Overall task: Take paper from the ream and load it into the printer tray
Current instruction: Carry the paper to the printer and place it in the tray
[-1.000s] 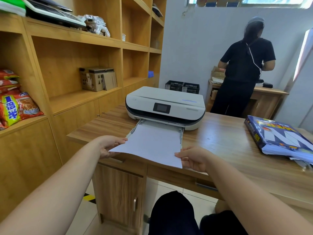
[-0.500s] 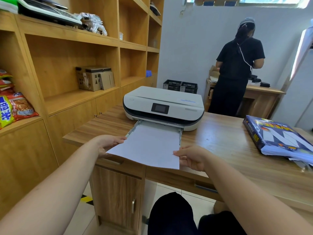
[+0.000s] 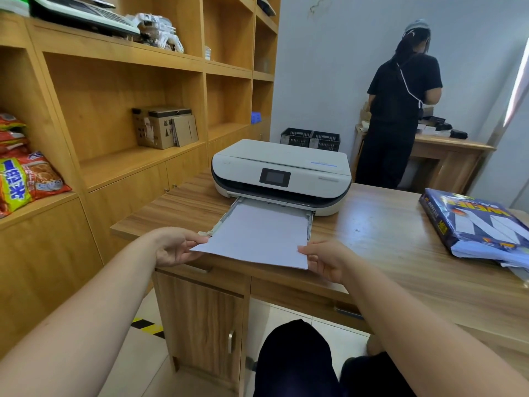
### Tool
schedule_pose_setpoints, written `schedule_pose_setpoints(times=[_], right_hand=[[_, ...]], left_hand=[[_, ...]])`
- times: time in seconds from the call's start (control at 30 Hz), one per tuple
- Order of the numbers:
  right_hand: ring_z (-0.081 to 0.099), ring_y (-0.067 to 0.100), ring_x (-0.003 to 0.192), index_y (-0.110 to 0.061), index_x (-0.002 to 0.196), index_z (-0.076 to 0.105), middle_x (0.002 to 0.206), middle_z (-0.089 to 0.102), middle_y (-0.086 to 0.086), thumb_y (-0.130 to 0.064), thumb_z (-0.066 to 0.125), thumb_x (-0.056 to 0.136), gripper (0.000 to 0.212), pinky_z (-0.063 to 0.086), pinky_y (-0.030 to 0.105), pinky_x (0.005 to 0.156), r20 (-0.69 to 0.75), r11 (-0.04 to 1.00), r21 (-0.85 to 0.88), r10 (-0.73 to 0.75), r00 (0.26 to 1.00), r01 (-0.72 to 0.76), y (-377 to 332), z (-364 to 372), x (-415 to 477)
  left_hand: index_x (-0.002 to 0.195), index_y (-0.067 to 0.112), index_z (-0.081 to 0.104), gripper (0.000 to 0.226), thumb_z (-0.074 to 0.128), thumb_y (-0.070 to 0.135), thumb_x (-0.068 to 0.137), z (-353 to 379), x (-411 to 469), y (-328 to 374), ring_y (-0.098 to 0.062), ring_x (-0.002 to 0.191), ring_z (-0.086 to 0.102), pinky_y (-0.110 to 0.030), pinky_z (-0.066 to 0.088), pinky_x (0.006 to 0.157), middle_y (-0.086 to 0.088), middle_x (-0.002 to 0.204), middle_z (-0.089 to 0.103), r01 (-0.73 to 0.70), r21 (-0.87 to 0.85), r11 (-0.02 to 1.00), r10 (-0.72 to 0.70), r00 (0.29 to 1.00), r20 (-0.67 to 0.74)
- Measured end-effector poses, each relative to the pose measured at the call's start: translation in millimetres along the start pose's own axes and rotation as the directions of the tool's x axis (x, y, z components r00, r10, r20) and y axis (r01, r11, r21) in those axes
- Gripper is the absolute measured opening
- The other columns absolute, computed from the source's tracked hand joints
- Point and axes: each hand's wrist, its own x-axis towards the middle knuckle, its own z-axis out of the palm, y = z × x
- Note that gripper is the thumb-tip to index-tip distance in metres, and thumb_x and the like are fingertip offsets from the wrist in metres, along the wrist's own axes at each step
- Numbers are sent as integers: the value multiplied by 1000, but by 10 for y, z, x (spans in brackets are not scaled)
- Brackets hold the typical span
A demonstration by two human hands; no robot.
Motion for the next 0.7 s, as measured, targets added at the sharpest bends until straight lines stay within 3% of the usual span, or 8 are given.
schedule_pose_setpoints(times=[0.1,0.17,0.27,0.33,0.43,0.6,0.7], right_hand=[[70,24,82,4,109,57,99,68,18,0,62,90,20,56,22,49,26,999,32,7,1000,-8,24,-4,18],[73,24,75,5,109,59,98,69,19,-1,62,90,20,56,23,49,51,998,51,27,998,-30,23,-15,1],[70,17,53,4,99,60,76,69,14,0,61,91,9,54,22,44,117,995,66,66,991,-74,37,-57,-36],[70,18,53,3,96,58,68,68,12,1,60,91,6,54,22,44,169,990,86,96,981,-111,47,-62,-69],[73,27,65,6,101,56,88,63,19,4,57,91,10,57,25,47,202,981,114,133,970,-158,61,-28,-64],[74,30,67,5,120,47,108,61,25,9,54,91,30,58,26,49,168,980,132,124,978,-147,56,32,-6],[73,31,73,3,119,46,104,62,24,12,54,90,31,59,28,51,133,987,119,96,986,-112,45,28,26]], left_hand=[[112,-3,62,24,62,-1,88,-4,54,13,-26,72,74,-25,56,41,-21,106,71,-10,11,1000,10,1000,-17],[111,-1,65,23,61,-1,88,16,87,26,-26,71,74,-26,57,42,-20,103,72,-19,17,1000,19,1000,-23],[109,-1,65,21,60,0,89,71,155,46,-26,71,74,-29,60,52,-20,86,75,-46,46,998,49,997,-61],[110,-2,64,20,59,1,91,110,211,69,-25,70,74,-29,58,56,-20,82,75,-64,60,996,69,993,-94],[109,-2,64,19,58,2,92,149,255,111,-24,64,73,-28,58,54,-19,83,74,-71,56,996,78,988,-136],[109,-3,64,19,57,4,93,134,231,104,-23,66,73,-27,57,43,-17,82,74,-67,113,991,83,986,-144],[107,-5,62,18,60,2,91,121,178,85,-24,63,73,-27,57,43,-19,91,72,-56,117,992,73,987,-143]])
